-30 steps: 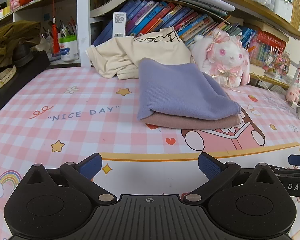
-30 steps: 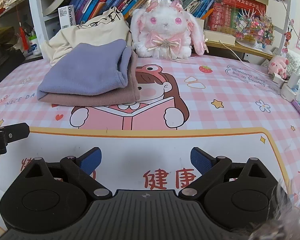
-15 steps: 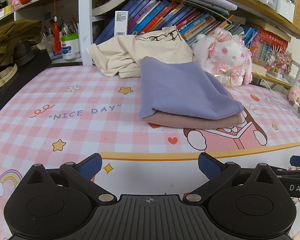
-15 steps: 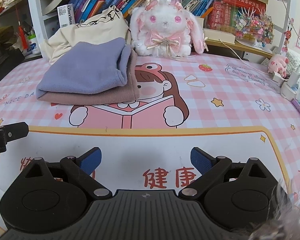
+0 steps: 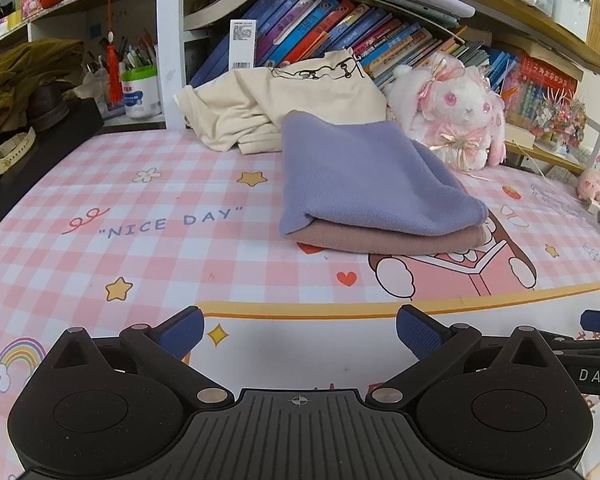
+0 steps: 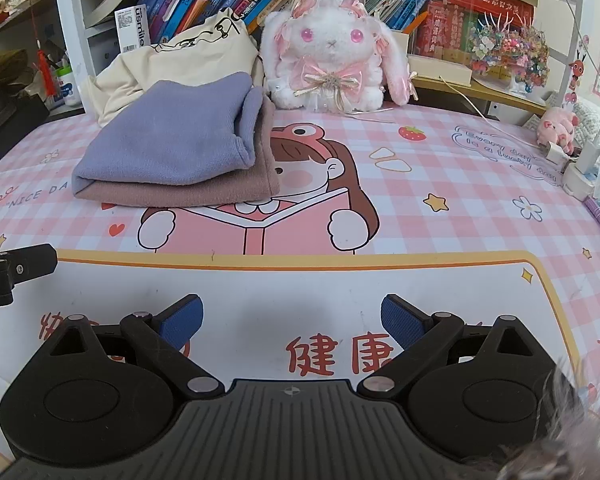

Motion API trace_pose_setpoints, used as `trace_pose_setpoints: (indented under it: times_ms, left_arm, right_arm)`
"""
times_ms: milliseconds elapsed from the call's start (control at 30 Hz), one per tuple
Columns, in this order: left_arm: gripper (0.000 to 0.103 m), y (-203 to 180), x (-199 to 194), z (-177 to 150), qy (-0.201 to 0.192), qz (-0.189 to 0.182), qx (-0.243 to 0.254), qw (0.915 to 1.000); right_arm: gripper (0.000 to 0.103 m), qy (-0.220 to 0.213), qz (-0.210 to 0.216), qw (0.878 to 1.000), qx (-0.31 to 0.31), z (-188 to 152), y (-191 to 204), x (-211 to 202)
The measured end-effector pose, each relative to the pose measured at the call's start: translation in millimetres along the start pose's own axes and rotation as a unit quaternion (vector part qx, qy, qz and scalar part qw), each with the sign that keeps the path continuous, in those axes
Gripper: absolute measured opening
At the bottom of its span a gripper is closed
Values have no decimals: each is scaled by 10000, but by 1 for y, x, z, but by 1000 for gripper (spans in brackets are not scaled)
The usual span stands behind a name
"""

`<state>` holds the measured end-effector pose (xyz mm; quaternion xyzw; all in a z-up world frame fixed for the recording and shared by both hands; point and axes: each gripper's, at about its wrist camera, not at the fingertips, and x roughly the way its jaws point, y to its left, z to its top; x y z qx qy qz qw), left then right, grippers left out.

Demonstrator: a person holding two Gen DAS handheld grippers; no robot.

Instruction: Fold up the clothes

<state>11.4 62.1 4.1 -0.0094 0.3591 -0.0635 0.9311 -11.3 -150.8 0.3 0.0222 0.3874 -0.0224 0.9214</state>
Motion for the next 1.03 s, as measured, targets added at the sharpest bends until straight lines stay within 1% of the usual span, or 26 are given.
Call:
trace_pose_setpoints:
  times_ms: [400,633,1033]
  left_arm:
    - [103,0,0,0,4,44,-4,10000]
    - [103,-1,-2,-1,-12,-68,24,10000]
    - [103,2,-2,-5,70,-56,-45,9999]
  right_arm:
    - [96,29,-3,10000,7,0,-1,1]
    - [96,51,-4,10000,-18,-1,-1,1]
    - [96,161,3,9999,-12,-7,0,1]
